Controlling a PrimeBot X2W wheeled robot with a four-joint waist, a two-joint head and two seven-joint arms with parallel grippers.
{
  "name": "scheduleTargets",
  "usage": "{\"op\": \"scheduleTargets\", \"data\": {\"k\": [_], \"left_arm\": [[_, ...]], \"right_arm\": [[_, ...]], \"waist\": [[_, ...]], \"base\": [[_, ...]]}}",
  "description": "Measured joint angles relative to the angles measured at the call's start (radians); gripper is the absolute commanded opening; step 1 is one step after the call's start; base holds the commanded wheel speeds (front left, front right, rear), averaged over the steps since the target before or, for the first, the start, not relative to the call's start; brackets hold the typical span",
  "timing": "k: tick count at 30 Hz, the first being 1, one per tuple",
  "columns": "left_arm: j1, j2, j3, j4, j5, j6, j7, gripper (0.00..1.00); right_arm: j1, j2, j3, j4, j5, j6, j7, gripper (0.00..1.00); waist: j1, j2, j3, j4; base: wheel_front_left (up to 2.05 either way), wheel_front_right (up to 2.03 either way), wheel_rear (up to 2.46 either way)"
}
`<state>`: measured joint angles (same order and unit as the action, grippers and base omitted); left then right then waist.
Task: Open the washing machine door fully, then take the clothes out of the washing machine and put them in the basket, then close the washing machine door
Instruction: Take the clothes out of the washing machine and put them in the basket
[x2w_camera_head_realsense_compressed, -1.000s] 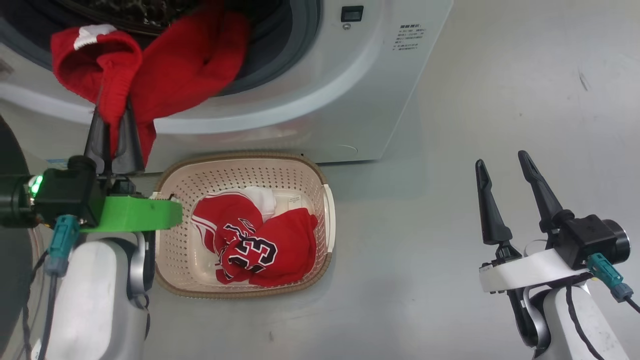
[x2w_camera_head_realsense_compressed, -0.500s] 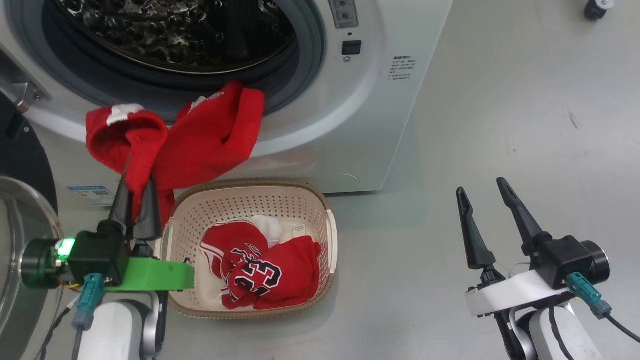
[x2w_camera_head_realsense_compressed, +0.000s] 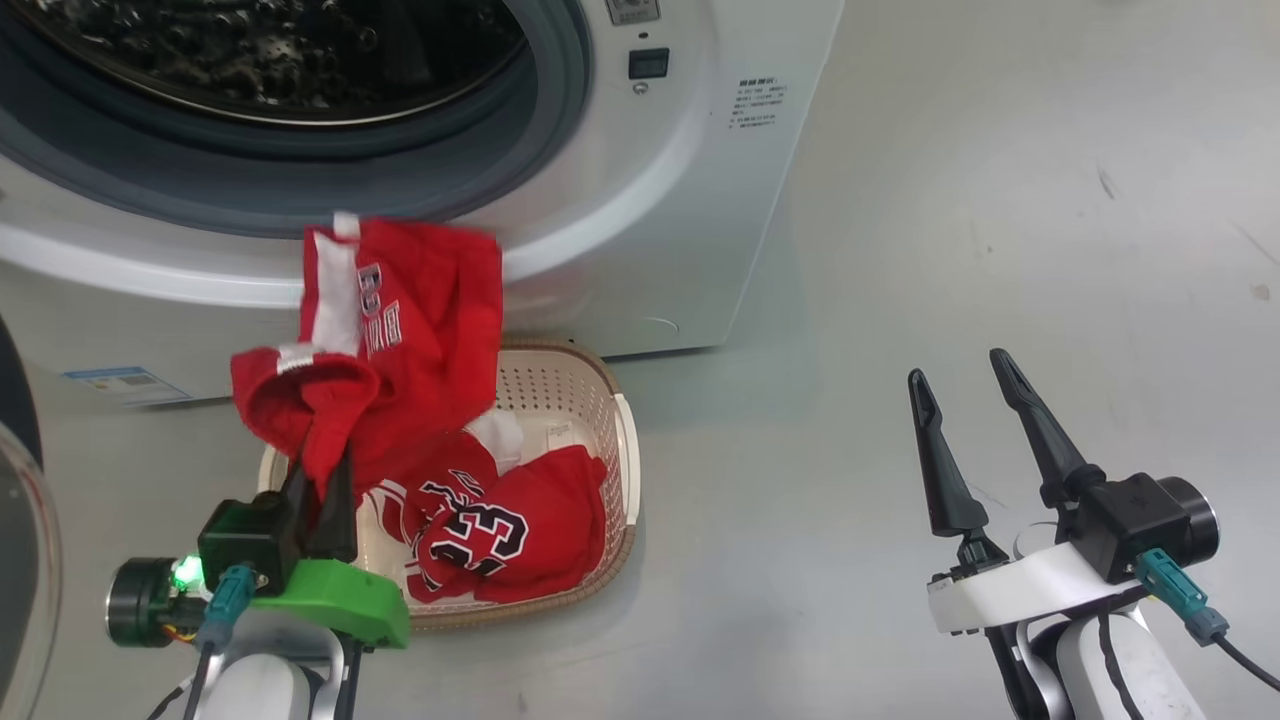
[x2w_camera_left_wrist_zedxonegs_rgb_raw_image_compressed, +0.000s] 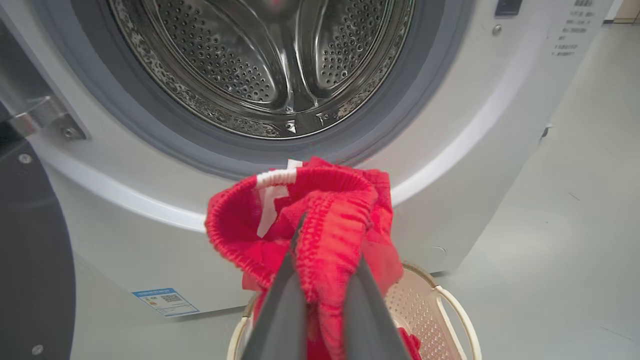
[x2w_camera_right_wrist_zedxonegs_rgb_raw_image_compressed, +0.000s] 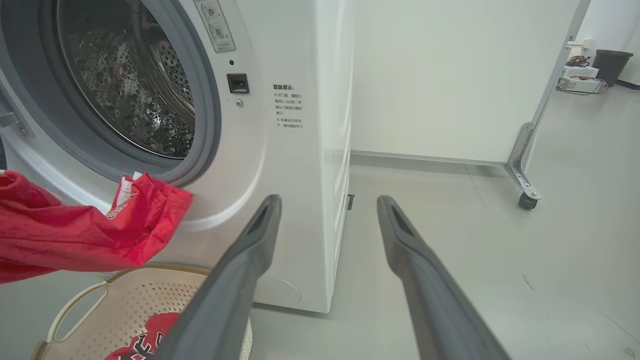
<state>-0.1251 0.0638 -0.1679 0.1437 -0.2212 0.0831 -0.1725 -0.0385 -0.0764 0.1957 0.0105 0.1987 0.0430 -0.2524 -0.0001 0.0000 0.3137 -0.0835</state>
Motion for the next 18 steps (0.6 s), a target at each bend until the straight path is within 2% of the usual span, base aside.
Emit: {"op": "scheduleTargets", "data": {"k": [12,18], "left_arm": [[-0.161,0.0,-0.001,0.236,-0.007,-0.036,0.007,0.0],[-0.233,0.012,-0.002,0.376,-0.007,-0.047,0.049,0.0]], "right_arm": [[-0.038,0.008,0.003,-0.028,0.013,0.007,0.0,1.0],[-0.063,0.014,-0.001,-0.034,0.025,0.008,0.0,1.0]], "waist": [[0.0,0.0,0.098,-0.06],[0.0,0.0,0.147,-0.095]], "base": [[0.0,0.0,0.0],[0.0,0.0,0.0]]}}
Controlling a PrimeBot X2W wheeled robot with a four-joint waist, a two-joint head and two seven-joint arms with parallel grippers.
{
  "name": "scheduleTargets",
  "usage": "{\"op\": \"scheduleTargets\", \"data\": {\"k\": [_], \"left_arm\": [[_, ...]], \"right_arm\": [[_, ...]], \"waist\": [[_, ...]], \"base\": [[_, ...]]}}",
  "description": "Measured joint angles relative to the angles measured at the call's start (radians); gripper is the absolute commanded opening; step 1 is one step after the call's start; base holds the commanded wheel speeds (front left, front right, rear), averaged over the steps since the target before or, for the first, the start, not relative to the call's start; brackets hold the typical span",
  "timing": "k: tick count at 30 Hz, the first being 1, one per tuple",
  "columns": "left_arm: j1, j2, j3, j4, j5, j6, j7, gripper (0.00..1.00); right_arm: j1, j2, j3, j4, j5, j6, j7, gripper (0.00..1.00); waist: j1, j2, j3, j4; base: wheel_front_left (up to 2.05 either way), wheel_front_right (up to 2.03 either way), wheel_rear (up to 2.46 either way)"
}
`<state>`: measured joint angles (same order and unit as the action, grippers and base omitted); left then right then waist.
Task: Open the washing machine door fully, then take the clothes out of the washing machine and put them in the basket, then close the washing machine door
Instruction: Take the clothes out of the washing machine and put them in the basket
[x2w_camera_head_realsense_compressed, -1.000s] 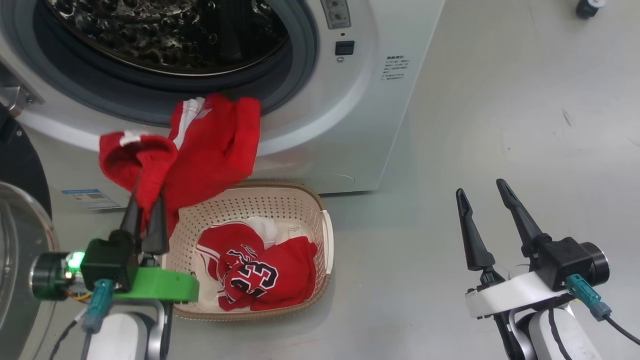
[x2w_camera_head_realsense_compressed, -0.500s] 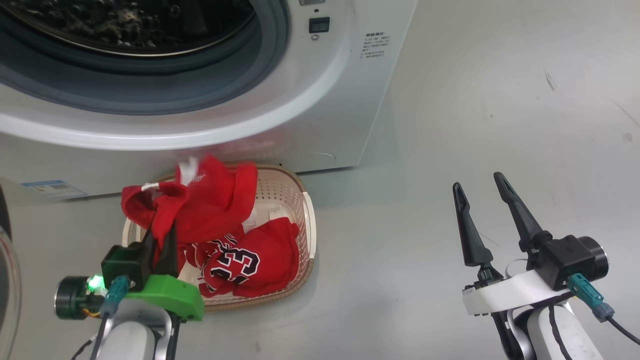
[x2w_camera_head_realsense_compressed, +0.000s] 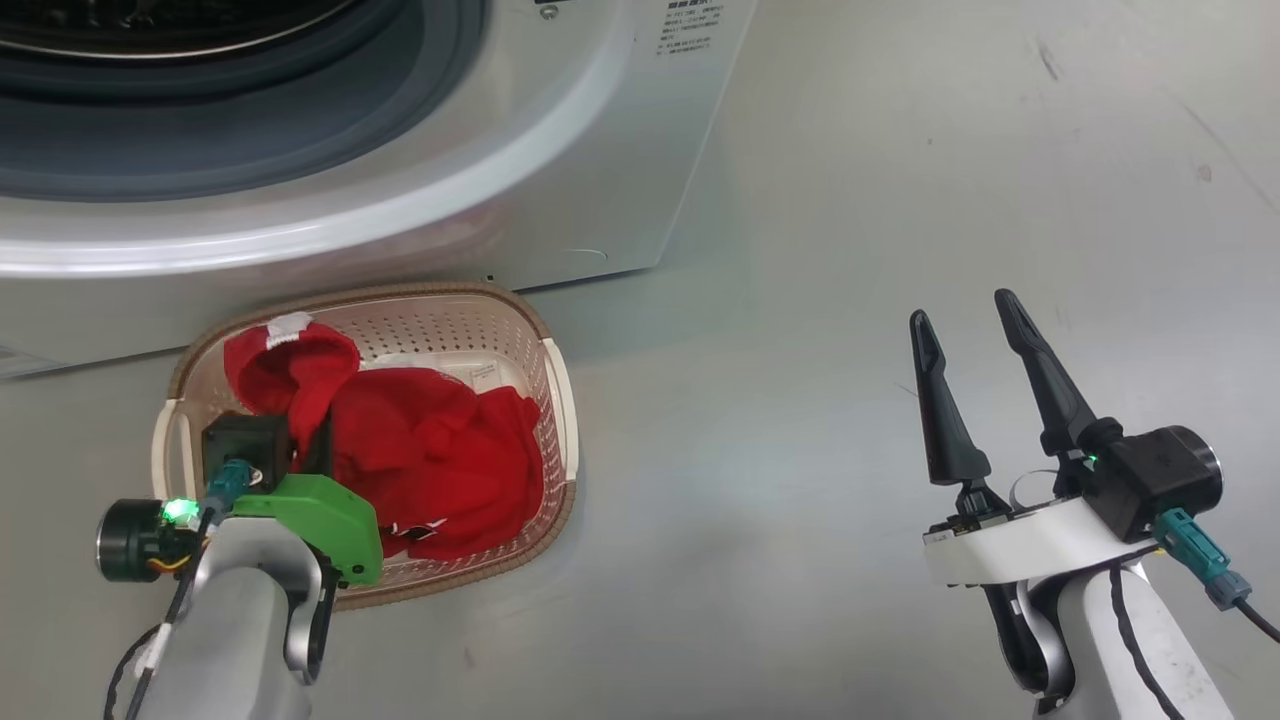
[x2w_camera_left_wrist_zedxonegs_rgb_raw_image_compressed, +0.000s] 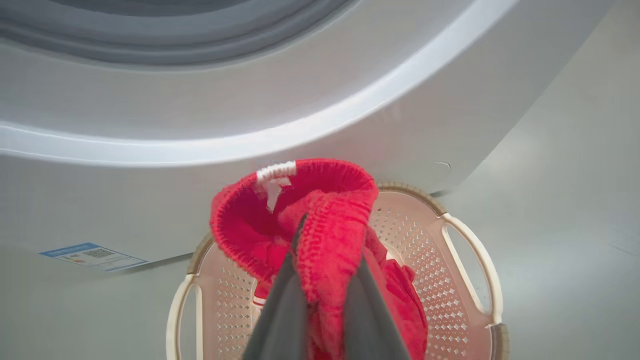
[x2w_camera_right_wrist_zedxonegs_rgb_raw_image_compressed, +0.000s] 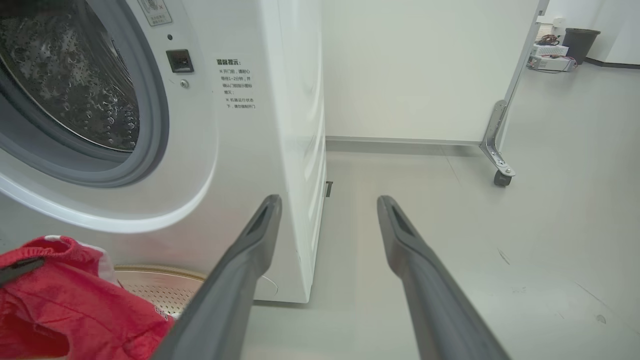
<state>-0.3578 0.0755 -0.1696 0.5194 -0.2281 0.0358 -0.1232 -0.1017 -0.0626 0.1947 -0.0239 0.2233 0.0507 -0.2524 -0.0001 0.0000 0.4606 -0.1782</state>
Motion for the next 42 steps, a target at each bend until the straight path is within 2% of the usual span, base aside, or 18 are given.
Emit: {"op": "scheduleTargets", "data": {"k": [2,3,5,6,15,27,42], "left_arm": [[-0.018,-0.001,0.006,0.047,-0.001,-0.002,0.008,0.0],[-0.025,-0.001,0.007,0.068,-0.001,-0.002,0.008,0.11],[-0.049,-0.005,0.014,0.134,-0.018,-0.003,0.026,0.4],[-0.056,-0.006,0.016,0.157,-0.029,-0.003,0.032,1.0],[-0.115,-0.008,0.029,0.256,-0.035,-0.006,0.021,1.0],[-0.12,-0.023,0.046,0.28,-0.046,-0.002,-0.108,1.0],[-0.083,-0.032,0.04,0.119,-0.036,0.003,-0.129,1.0]], "right_arm": [[-0.008,0.0,-0.002,-0.001,0.005,0.0,0.0,1.0],[-0.013,0.0,-0.002,0.001,0.007,0.0,0.0,1.0],[-0.021,0.002,-0.006,0.002,0.013,0.001,0.0,1.0],[-0.023,0.002,-0.008,0.002,0.015,0.001,0.0,1.0],[-0.037,0.006,-0.023,0.009,0.017,0.001,0.0,1.0],[-0.039,0.006,-0.035,0.027,0.016,0.001,0.0,1.0],[-0.007,-0.001,-0.053,0.069,-0.008,0.0,0.0,1.0]], "waist": [[0.0,0.0,0.015,-0.01],[0.0,0.0,0.022,-0.014],[0.0,0.0,0.038,-0.027],[0.0,0.0,0.042,-0.03],[0.0,0.0,0.051,-0.031],[0.0001,0.0,0.007,0.005],[0.0,0.0,-0.114,0.073]], "base": [[0.0,0.0,0.0],[0.0,0.0,0.0],[0.0,0.0,0.0],[0.0,0.0,0.0],[0.0,0.0,0.0],[0.0,0.0,0.0],[0.0,0.0,0.0]]}}
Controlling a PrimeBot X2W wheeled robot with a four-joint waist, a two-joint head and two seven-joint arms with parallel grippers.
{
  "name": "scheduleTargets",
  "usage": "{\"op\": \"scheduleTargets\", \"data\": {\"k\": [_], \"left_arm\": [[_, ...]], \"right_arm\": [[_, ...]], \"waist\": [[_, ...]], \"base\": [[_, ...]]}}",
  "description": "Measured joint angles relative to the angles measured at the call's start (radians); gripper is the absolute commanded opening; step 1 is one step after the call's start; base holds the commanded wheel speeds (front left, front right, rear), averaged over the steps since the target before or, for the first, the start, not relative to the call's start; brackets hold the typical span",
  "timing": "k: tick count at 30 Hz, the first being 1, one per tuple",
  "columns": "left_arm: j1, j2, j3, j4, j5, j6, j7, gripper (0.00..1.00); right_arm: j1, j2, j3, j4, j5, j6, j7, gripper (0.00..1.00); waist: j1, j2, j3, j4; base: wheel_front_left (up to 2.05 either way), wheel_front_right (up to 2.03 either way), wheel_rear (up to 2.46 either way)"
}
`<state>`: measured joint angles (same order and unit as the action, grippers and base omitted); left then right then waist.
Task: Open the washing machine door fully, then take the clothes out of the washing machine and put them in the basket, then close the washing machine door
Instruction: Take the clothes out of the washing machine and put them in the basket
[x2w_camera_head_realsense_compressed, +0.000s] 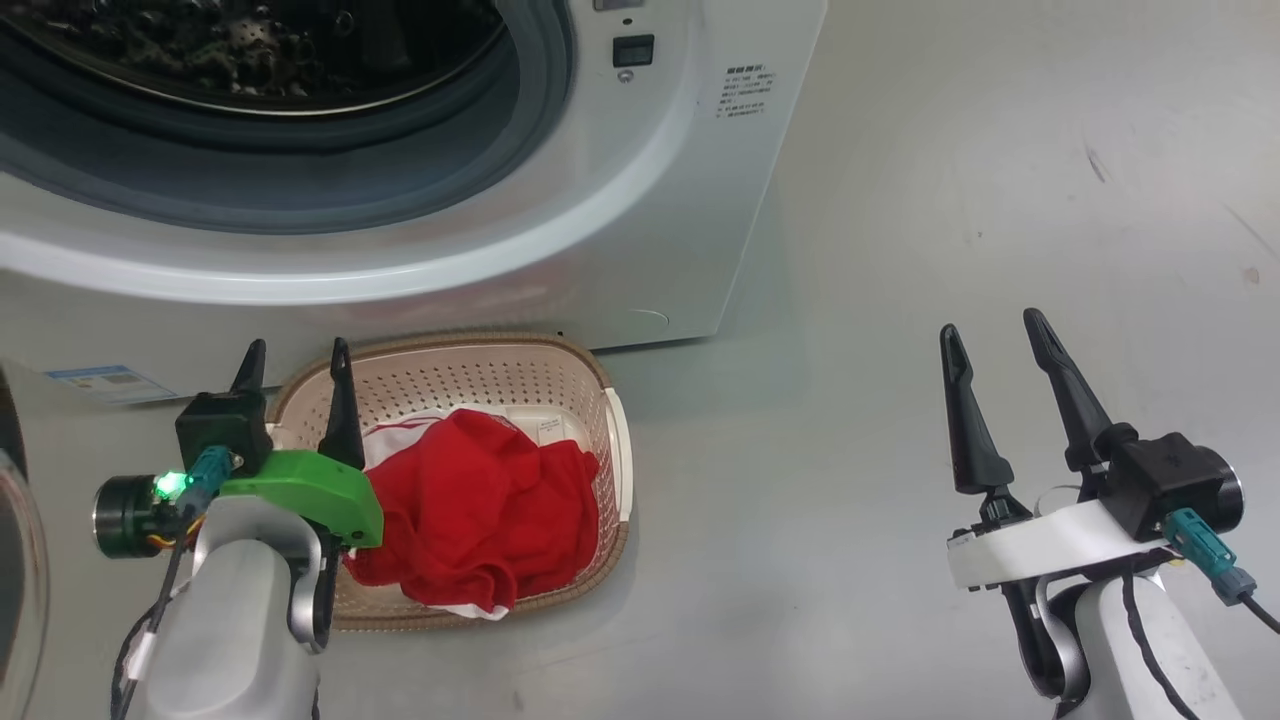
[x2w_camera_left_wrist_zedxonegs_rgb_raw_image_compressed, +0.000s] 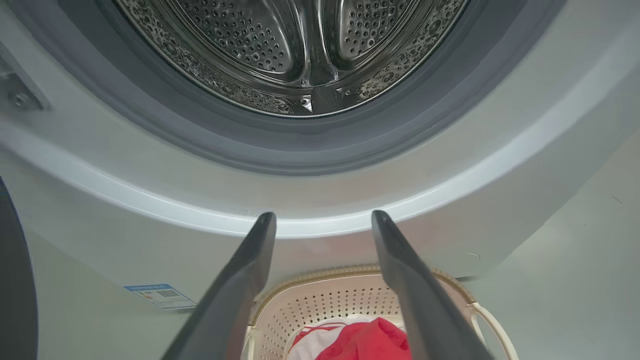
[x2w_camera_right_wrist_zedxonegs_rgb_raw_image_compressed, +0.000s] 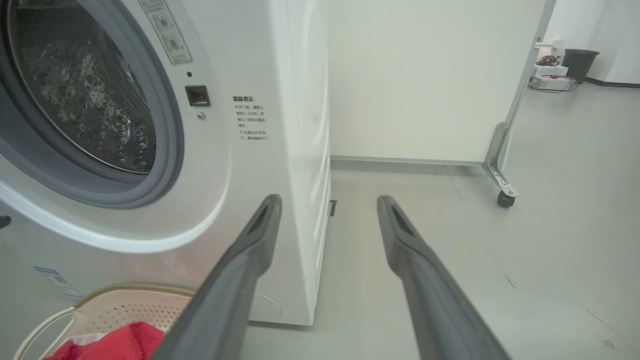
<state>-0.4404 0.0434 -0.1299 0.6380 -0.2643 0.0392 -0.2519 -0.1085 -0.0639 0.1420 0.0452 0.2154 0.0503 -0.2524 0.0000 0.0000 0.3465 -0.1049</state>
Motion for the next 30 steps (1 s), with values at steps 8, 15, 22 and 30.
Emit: {"op": "scheduleTargets", "data": {"k": [8,15,22,30], "left_arm": [[0.071,0.0,-0.006,-0.195,0.054,0.009,0.0,1.0],[0.179,0.005,-0.012,-0.298,0.08,0.019,0.0,1.0],[0.269,0.009,-0.021,-0.36,0.1,0.028,0.0,1.0],[0.378,0.014,-0.026,-0.416,0.1,0.036,0.0,1.0]], "right_arm": [[0.042,-0.009,-0.009,0.017,-0.017,-0.002,0.0,1.0],[0.077,-0.008,-0.008,0.025,-0.025,-0.018,0.0,1.0],[0.116,-0.007,-0.007,0.034,-0.026,-0.027,0.0,1.0],[0.16,-0.007,-0.004,0.037,-0.032,-0.035,0.0,1.0]], "waist": [[0.0,0.0,-0.088,0.03],[0.0,0.0,-0.163,0.048],[0.0,0.0,-0.22,0.055],[0.0,0.0,-0.284,0.058]], "base": [[0.0,0.0,0.0],[0.0,0.0,0.0],[0.0,0.0,0.0],[0.0,0.0,0.0]]}}
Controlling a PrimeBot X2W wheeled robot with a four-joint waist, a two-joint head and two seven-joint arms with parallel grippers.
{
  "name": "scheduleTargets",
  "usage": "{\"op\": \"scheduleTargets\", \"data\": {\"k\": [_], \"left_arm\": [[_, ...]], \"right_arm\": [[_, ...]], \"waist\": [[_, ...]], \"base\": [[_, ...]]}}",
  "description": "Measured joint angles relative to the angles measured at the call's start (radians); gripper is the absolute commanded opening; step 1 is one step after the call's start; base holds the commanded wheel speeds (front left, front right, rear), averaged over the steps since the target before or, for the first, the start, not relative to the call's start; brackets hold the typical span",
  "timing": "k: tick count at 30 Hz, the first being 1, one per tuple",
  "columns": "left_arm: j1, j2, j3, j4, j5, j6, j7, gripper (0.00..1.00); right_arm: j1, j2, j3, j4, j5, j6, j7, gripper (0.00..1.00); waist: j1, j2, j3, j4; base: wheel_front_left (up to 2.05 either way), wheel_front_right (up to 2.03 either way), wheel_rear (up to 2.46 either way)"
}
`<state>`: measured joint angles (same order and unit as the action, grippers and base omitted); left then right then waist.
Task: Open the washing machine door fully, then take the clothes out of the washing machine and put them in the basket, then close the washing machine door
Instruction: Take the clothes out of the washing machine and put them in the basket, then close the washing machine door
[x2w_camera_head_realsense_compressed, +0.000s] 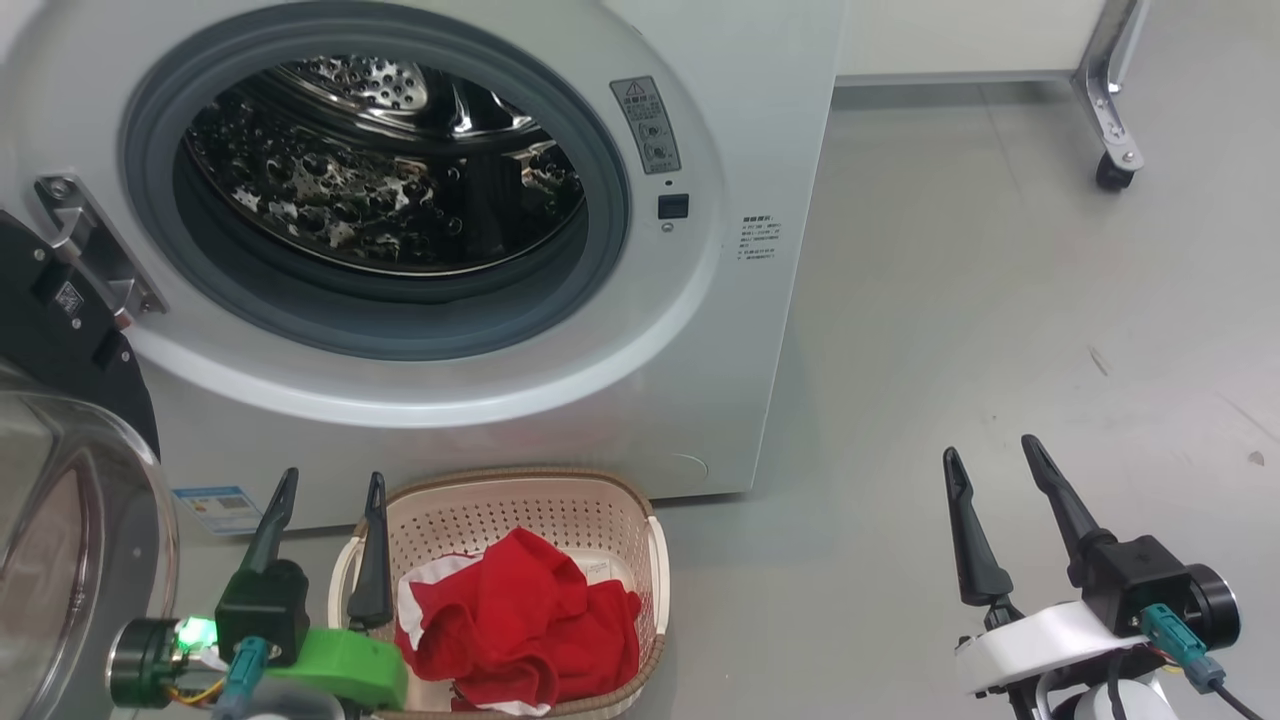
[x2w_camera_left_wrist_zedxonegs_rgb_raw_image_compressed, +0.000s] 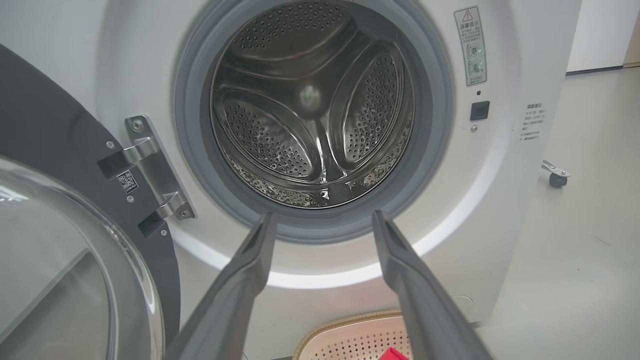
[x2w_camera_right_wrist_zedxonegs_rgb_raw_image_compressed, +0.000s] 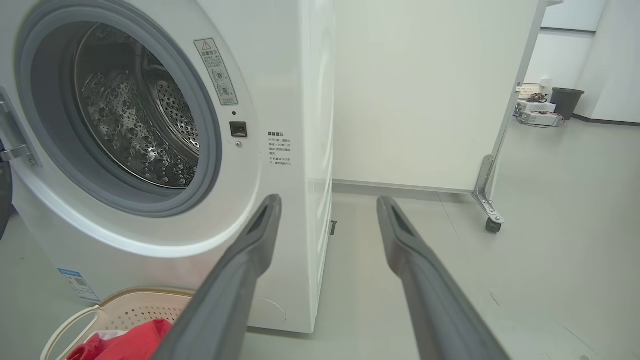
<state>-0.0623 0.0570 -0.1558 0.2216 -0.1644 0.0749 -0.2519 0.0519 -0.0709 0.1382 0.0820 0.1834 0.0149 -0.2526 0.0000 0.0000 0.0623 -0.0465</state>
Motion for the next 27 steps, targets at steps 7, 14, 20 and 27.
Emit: {"op": "scheduleTargets", "data": {"k": [7,14,20,27], "left_arm": [[0.058,0.002,0.006,-0.053,0.0,0.009,0.0,1.0],[0.09,0.011,0.004,-0.104,0.0,0.01,0.017,1.0],[0.111,0.019,0.009,-0.143,0.0,0.014,0.033,1.0],[0.141,0.023,0.018,-0.182,0.008,0.019,0.057,1.0]], "right_arm": [[0.021,0.0,0.009,-0.004,-0.003,-0.008,0.001,1.0],[0.038,0.001,0.011,-0.019,-0.005,-0.01,0.001,1.0],[0.04,0.001,0.013,-0.029,-0.005,-0.01,0.001,1.0],[0.042,0.001,0.013,-0.041,-0.005,-0.011,0.009,1.0]], "waist": [[0.0,0.0,-0.033,-0.01],[0.0,0.0,-0.041,-0.022],[0.0,0.0,-0.04,-0.023],[0.0,0.0,-0.033,-0.022]], "base": [[0.0,0.0,0.0],[0.0,0.0,0.0],[0.0,0.0,0.0],[0.0,0.0,0.0]]}}
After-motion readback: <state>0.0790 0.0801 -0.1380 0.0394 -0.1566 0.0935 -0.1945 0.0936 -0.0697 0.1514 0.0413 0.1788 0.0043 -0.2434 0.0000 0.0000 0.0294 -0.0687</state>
